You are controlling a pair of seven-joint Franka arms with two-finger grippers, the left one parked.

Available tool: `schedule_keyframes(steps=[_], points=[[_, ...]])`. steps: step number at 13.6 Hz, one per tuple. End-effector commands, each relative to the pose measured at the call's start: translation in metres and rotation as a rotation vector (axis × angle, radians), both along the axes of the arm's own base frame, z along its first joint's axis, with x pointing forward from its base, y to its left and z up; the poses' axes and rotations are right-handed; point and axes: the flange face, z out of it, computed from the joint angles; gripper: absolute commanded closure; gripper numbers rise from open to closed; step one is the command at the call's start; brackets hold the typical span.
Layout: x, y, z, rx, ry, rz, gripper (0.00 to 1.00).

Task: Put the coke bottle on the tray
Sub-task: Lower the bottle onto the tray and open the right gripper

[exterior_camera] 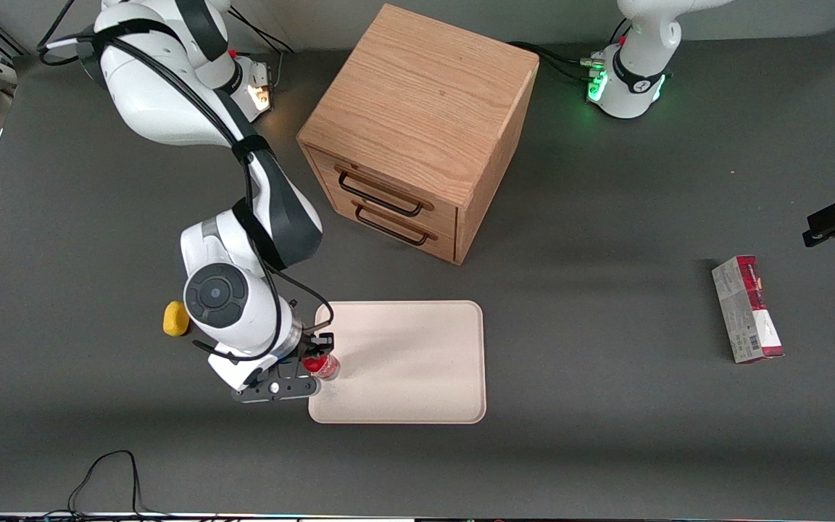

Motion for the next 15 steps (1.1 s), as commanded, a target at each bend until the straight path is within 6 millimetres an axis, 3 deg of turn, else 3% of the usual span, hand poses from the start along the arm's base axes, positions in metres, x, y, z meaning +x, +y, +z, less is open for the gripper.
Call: schedule_keyframes(steps=[1,4,8,9,10,12,15], points=[[0.009,0.003,-0.006,0.002,-0.038,0.004,1.00],[0.013,0.004,-0.026,0.007,-0.046,0.003,1.00],[0.014,0.004,-0.032,0.009,-0.049,-0.011,1.00],[0.013,0.004,-0.034,0.008,-0.046,-0.014,0.40],[0.013,0.003,-0.032,0.006,-0.049,-0.015,0.04],[0.011,0.004,-0.020,0.011,-0.052,-0.026,0.00],[-0.003,-0.003,0.026,-0.011,-0.006,-0.065,0.00]])
